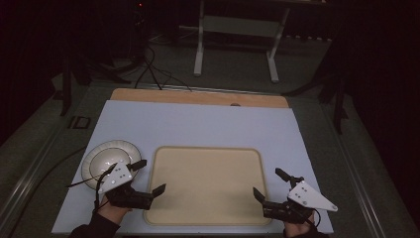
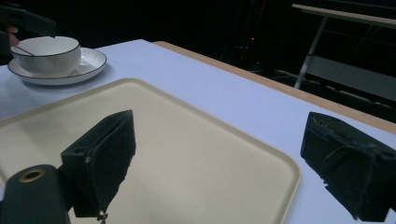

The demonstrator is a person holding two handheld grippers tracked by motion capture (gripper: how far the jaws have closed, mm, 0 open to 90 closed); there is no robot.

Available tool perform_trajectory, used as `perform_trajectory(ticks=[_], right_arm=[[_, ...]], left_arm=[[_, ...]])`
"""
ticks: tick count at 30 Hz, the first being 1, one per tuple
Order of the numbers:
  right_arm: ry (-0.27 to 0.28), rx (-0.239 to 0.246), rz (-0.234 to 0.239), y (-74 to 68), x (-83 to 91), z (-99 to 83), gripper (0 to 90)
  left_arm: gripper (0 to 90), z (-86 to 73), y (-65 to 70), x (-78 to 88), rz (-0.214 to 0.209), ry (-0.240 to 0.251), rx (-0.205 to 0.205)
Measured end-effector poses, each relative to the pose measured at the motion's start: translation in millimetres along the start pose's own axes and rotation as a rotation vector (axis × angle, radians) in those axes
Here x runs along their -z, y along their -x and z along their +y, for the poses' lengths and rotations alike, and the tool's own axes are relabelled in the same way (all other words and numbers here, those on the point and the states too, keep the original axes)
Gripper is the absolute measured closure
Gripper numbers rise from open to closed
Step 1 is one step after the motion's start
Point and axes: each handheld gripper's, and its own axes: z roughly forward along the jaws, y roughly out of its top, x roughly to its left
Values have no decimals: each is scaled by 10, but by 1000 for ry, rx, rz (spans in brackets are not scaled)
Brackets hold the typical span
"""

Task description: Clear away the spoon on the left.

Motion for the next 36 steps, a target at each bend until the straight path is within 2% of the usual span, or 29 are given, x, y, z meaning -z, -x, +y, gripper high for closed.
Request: perform_trajectory(ticks=[2, 6, 7, 8, 12, 17, 21, 23, 24, 28, 30, 36], right_arm=[[3, -8, 23, 4, 8, 3, 104], [14, -5, 31, -2, 17, 10, 104], [15, -7, 33, -8, 23, 15, 104], [15, -7, 33, -8, 23, 15, 104], [30, 0, 48, -37, 38, 28, 104], [38, 9, 58, -53, 38, 35, 104], [41, 10, 59, -59, 41, 38, 104], [40, 9, 61, -59, 39, 37, 104], [38, 7, 66, -58, 34, 34, 104], [38, 6, 67, -60, 28, 35, 104], [38, 6, 69, -60, 23, 34, 104], [38, 2, 70, -54, 19, 32, 104]], left_arm=[[13, 4, -5, 2, -3, -5, 3], [13, 26, -3, 7, -19, -31, -7], [13, 38, 2, 10, -39, -42, -17], [13, 38, 2, 10, -39, -42, -17], [13, 127, 84, 7, -110, -74, -39], [13, 259, 160, 32, -132, -84, -63], [14, 411, 222, 109, -131, -94, -107], [14, 411, 222, 109, -131, -94, -107], [18, 504, 240, 174, -122, -79, -117], [20, 597, 226, 227, -108, -73, -124], [20, 673, 207, 276, -86, -67, -136], [39, 763, 142, 363, -46, -45, -138]])
